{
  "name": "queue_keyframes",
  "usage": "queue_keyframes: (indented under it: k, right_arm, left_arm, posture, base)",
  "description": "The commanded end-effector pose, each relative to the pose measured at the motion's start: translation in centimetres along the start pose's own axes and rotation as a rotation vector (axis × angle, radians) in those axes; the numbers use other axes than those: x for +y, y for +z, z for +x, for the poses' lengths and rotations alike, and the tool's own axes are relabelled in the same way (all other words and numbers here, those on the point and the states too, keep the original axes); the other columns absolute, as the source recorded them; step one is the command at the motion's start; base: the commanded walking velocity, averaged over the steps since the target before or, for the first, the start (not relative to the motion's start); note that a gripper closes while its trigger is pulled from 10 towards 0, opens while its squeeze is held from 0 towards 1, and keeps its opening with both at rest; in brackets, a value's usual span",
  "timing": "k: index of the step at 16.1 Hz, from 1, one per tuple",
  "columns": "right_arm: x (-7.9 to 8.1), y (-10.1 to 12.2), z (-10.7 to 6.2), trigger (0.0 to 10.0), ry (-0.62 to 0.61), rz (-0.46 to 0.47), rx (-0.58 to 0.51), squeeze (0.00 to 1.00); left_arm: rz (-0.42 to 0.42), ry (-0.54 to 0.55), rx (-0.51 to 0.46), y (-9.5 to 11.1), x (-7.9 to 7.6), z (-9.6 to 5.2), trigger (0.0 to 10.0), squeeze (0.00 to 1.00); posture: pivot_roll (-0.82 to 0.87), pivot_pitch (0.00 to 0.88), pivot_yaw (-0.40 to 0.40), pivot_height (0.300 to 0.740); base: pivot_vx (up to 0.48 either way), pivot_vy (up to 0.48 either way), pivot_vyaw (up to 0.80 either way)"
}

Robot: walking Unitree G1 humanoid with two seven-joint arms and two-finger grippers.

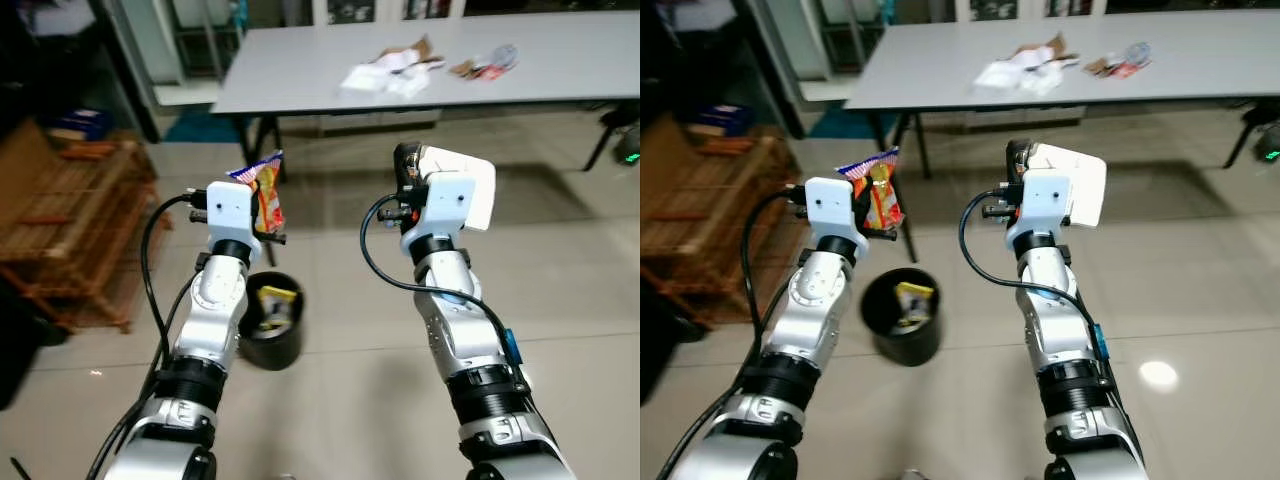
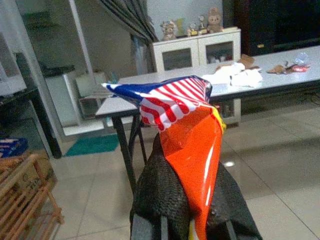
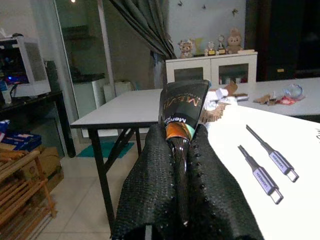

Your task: Picking trash to rubbish bin

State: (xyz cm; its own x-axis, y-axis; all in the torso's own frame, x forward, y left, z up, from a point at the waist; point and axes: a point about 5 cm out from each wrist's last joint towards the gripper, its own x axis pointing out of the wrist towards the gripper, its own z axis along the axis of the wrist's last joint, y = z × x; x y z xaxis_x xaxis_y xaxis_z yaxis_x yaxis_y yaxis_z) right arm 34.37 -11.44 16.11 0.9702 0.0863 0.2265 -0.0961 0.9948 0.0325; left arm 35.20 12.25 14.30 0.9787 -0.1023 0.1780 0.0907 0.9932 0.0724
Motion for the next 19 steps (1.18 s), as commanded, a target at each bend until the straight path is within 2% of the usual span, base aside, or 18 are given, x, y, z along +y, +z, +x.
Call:
queue_keyframes:
  k: [1,3,14,19]
  right_arm:
    - [-0.31,0.05,0.02,10.0,-0.011,0.007,0.002,0.00]
    - [-0.36,0.08,0.06,10.0,-0.016,0.005,0.001,0.00]
    - [-0.48,0.24,0.18,10.0,-0.016,0.007,-0.001,0.00]
    - [-0.47,0.11,0.26,10.0,-0.017,0.000,0.014,0.00]
  left_arm:
    - [0.010,-0.015,-0.014,0.44,-0.29,0.27,10.0,0.00]
    - [0.012,-0.016,-0.016,0.50,-0.28,0.33,10.0,0.00]
    - [0.015,-0.012,-0.009,0.35,-0.35,0.25,10.0,0.00]
    - [0.028,0.002,0.003,0.23,-0.01,0.32,10.0,0.00]
  posture:
    - [-0.02,0.000,0.080,0.740]
    - [-0.02,0.001,0.078,0.740]
    - [-0.01,0.020,0.071,0.740]
    - [-0.01,0.022,0.072,0.740]
  base:
    - [0.000,0.480,0.00]
    - [0.000,0.454,0.00]
    - [0.000,0.000,0.00]
    - [0.372,0.000,0.00]
